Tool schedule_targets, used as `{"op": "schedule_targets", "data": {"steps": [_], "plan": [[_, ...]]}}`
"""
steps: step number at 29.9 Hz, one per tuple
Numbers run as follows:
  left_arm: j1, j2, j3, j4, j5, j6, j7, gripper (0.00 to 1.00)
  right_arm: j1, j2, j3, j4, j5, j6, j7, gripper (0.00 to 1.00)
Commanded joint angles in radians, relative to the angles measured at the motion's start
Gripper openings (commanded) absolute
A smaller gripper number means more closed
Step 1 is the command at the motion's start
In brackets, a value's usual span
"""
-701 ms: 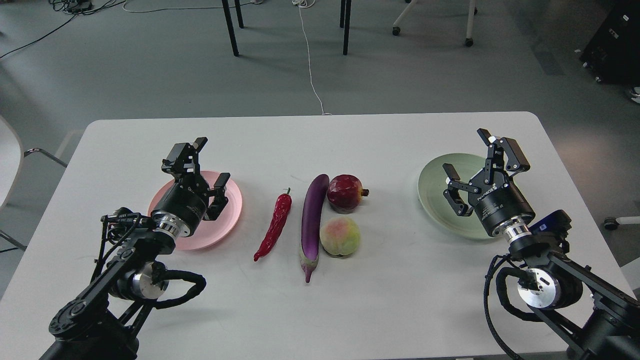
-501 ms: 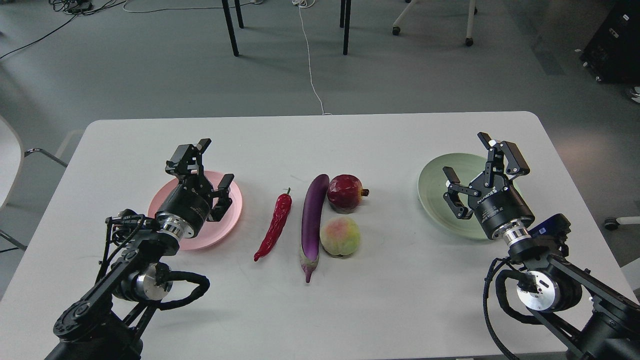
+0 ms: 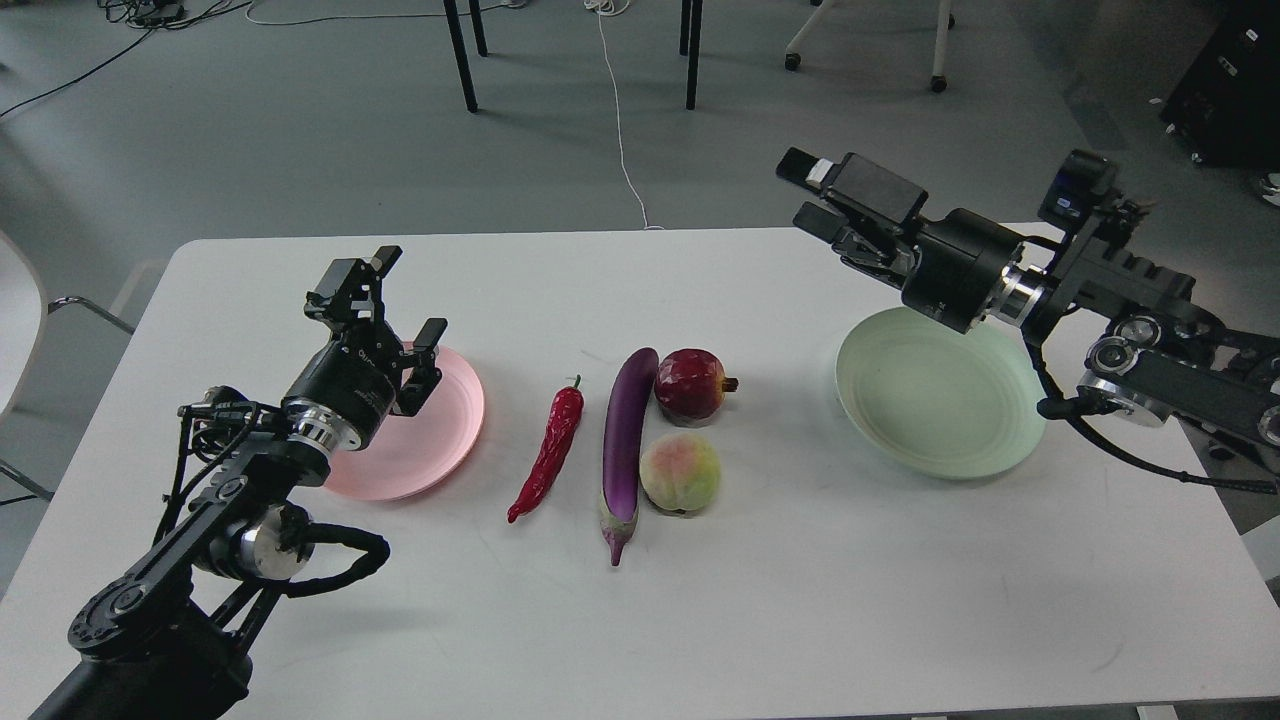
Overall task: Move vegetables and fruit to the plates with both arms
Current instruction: 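Reach the right gripper to the peach and grasp it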
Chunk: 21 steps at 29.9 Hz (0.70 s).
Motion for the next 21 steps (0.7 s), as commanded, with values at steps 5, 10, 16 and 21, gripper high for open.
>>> {"op": "schedule_targets", "data": {"steps": [5, 10, 16, 21], "plan": [[0.007, 0.008, 0.0, -0.01, 0.0, 0.003, -0.034, 0.98, 0.366, 0.132, -0.467, -0.003, -0.431, 0.008, 0.0, 0.99], [0.009, 0.005, 0.003, -0.016, 0.0, 0.005, -0.035, 0.98, 0.394, 0.214, -0.542, -0.028, -0.577, 0.014, 0.0, 0.99], [0.012, 0.008, 0.006, -0.029, 0.003, 0.005, -0.034, 0.98, 0.377, 0.3, -0.593, -0.087, -0.588, 0.069, 0.0, 0.99], [0.017, 0.002, 0.006, -0.032, 0.003, 0.006, -0.034, 0.98, 0.34, 0.367, -0.604, -0.159, -0.589, 0.069, 0.0, 0.99]]}}
